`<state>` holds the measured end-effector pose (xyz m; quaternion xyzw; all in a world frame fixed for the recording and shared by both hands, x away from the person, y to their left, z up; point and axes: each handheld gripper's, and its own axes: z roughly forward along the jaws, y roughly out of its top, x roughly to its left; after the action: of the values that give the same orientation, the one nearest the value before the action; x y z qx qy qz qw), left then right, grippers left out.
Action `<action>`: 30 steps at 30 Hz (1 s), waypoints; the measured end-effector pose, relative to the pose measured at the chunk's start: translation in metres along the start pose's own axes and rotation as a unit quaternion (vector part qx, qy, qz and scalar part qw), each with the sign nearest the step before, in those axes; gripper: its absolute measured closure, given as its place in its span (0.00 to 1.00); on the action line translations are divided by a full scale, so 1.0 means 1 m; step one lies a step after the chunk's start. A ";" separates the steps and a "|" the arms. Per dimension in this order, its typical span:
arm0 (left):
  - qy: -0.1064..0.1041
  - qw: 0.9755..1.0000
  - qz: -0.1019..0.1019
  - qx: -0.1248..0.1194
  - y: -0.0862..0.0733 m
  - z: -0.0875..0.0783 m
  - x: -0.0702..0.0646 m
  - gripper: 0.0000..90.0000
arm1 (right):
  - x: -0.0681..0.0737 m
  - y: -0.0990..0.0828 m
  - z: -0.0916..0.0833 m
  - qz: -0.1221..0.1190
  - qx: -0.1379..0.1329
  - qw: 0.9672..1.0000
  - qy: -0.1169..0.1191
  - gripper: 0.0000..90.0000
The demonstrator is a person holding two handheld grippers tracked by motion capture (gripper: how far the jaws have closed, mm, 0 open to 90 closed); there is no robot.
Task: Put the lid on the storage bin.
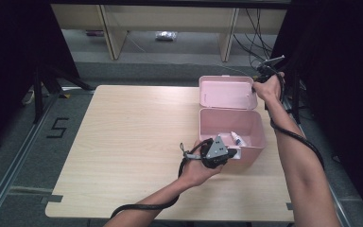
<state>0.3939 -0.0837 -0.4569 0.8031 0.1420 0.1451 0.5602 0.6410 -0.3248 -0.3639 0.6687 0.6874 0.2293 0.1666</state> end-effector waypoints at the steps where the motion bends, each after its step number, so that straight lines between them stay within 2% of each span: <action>1: 0.000 1.000 -0.001 0.000 0.000 0.000 0.000 1.00 | 0.003 0.000 -0.002 0.017 0.004 1.000 0.002 0.99; 2: 0.000 1.000 0.000 0.000 0.000 0.000 0.000 1.00 | 0.000 0.000 -0.002 -0.004 -0.006 1.000 -0.003 0.99; 3: -0.001 1.000 0.000 0.001 0.000 0.000 0.000 1.00 | 0.000 0.000 -0.003 -0.006 -0.007 1.000 -0.002 0.99; 6: -0.001 1.000 0.000 0.002 0.000 0.000 0.000 1.00 | 0.002 0.000 -0.006 0.014 -0.006 1.000 0.001 0.99; 7: -0.001 1.000 -0.001 0.002 0.000 0.000 0.000 1.00 | 0.001 0.000 -0.006 0.004 -0.011 1.000 0.000 0.99; 8: -0.001 1.000 -0.001 0.002 0.000 0.000 0.000 1.00 | 0.002 0.000 -0.008 0.010 -0.008 1.000 0.000 0.99; 9: -0.001 1.000 -0.001 0.002 0.000 0.000 0.000 1.00 | 0.000 0.000 -0.008 -0.003 -0.016 1.000 0.000 0.99; 10: -0.001 1.000 -0.001 0.002 0.000 0.000 0.000 1.00 | 0.002 0.000 -0.010 0.008 -0.012 1.000 0.001 0.99; 11: -0.001 1.000 -0.001 0.002 0.000 0.000 0.000 1.00 | 0.002 0.000 -0.011 0.000 -0.017 1.000 -0.001 0.99; 12: -0.001 1.000 -0.001 0.002 0.000 0.000 0.000 1.00 | 0.003 0.000 -0.012 0.010 -0.020 1.000 0.003 0.99; 14: -0.001 1.000 -0.001 0.002 0.000 0.000 0.000 1.00 | 0.002 0.000 -0.015 -0.002 -0.025 1.000 0.002 0.99; 15: -0.001 1.000 -0.001 0.002 0.001 0.000 0.000 1.00 | 0.004 0.000 -0.017 0.015 -0.021 1.000 0.005 0.99; 16: -0.001 1.000 -0.001 0.004 0.001 0.000 0.001 1.00 | 0.002 0.000 -0.018 0.001 -0.028 1.000 0.003 0.99; 17: -0.001 1.000 -0.001 0.003 0.001 0.000 0.001 1.00 | 0.002 0.000 -0.020 -0.003 -0.031 1.000 0.005 1.00; 18: -0.004 1.000 -0.001 -0.001 0.000 0.001 0.001 1.00 | 0.004 0.000 -0.022 0.010 -0.028 1.000 0.006 1.00; 19: -0.001 1.000 0.000 0.008 0.001 0.000 0.001 1.00 | 0.003 0.001 -0.024 -0.001 -0.034 0.999 0.007 1.00; 21: 0.000 1.000 0.000 0.004 0.001 0.000 0.001 1.00 | 0.004 0.000 -0.027 0.000 -0.038 0.999 0.008 1.00; 22: 0.000 1.000 0.000 0.005 0.001 0.000 0.001 1.00 | 0.006 0.000 -0.028 0.009 -0.043 0.999 0.010 1.00; 23: -0.001 1.000 0.000 0.005 0.001 0.000 0.001 1.00 | 0.005 0.000 -0.030 0.000 -0.044 0.999 0.010 1.00; 24: -0.001 1.000 0.000 0.005 0.001 0.000 0.001 1.00 | 0.007 0.000 -0.032 0.013 -0.043 0.999 0.011 1.00; 25: -0.001 1.000 -0.001 0.005 0.001 0.000 0.001 1.00 | 0.005 0.000 -0.033 -0.001 -0.048 0.999 0.012 1.00; 26: -0.001 1.000 -0.007 0.006 0.001 0.000 0.000 1.00 | 0.006 0.000 -0.034 0.000 -0.050 0.999 0.011 1.00; 27: -0.002 1.000 -0.007 0.006 0.001 0.000 0.001 1.00 | 0.006 -0.001 -0.034 0.002 -0.054 0.998 0.012 1.00; 28: -0.002 1.000 0.004 0.005 0.001 0.000 0.002 1.00 | 0.006 -0.001 -0.036 -0.002 -0.054 0.998 0.012 1.00; 30: -0.002 1.000 0.000 0.006 0.001 0.000 0.001 1.00 | 0.007 -0.002 -0.038 0.000 -0.058 0.998 0.012 1.00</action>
<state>0.3955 -0.0839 -0.4558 0.8064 0.1422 0.1428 0.5560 0.6186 -0.3217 -0.3323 0.6548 0.6750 0.2772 0.1971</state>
